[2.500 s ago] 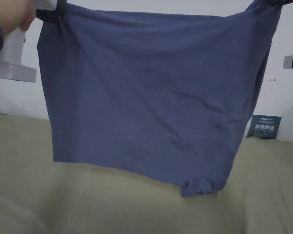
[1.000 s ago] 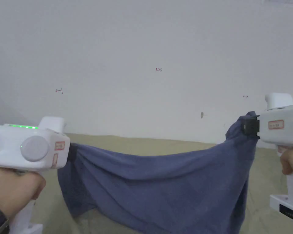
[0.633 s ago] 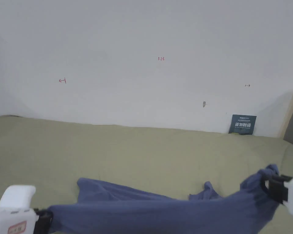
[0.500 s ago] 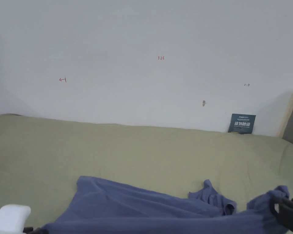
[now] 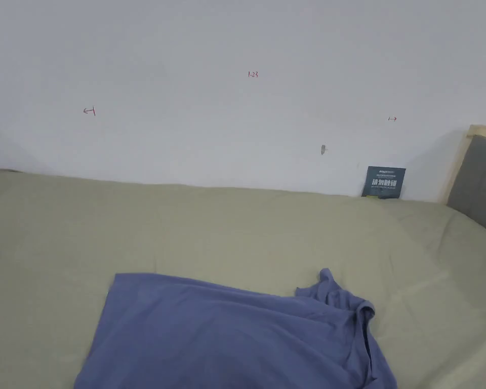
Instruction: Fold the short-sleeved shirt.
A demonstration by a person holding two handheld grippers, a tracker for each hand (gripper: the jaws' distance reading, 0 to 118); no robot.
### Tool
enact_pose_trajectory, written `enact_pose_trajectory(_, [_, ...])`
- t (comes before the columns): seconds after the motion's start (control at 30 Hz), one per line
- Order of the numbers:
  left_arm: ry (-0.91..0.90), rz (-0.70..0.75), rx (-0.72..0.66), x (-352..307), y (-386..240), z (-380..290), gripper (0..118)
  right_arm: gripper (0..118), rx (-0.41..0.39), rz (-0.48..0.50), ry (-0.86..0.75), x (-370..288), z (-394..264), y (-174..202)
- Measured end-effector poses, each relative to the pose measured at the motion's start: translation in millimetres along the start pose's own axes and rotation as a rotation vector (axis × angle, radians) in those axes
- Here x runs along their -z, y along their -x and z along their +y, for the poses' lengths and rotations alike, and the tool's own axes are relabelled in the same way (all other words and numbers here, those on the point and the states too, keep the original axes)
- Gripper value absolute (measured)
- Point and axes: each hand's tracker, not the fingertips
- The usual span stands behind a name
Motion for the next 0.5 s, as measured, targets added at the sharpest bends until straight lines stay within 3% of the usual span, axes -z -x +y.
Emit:
enact_pose_trajectory(0.03, [0.001,0.023,-0.002,-1.5,0.9,-4.0,99,70,-0.011,-0.021,0.013,-2.4,-1.6,0.2])
enact_pose_trajectory(0.07, [-0.01,0.025,-0.019,-5.6,2.8,-9.4,109,79,-0.014,-0.02,0.008,-7.0,-2.5,0.2])
enact_pose_trajectory(0.1, [-0.038,0.013,-0.056,-11.1,5.3,-15.1,110,84,-0.026,-0.011,-0.006,-13.0,-2.5,-0.6])
enact_pose_trajectory(0.27, [-0.152,-0.083,-0.186,-39.2,18.3,-28.3,108,85,-0.046,0.096,-0.031,-49.3,2.9,-4.3])
enact_pose_trajectory(0.3, [-0.148,-0.102,-0.187,-42.2,20.2,-30.1,98,83,-0.052,0.109,-0.021,-56.5,3.4,-4.8])
enact_pose_trajectory(0.33, [-0.135,-0.099,-0.177,-44.3,22.1,-31.8,70,69,-0.058,0.109,-0.018,-62.4,3.7,-5.0])
enact_pose_trajectory(0.37, [-0.106,-0.107,-0.174,-43.4,26.1,-35.0,14,33,-0.08,0.12,-0.008,-69.7,3.0,-5.3])
enact_pose_trajectory(0.4, [-0.11,-0.086,-0.162,-45.2,27.1,-39.6,0,0,-0.119,0.147,-0.009,-78.0,1.3,-5.4])
enact_pose_trajectory(0.5, [-0.135,-0.041,-0.141,-48.8,23.8,-51.7,0,0,-0.121,0.142,-0.028,-97.1,-11.5,-12.9])
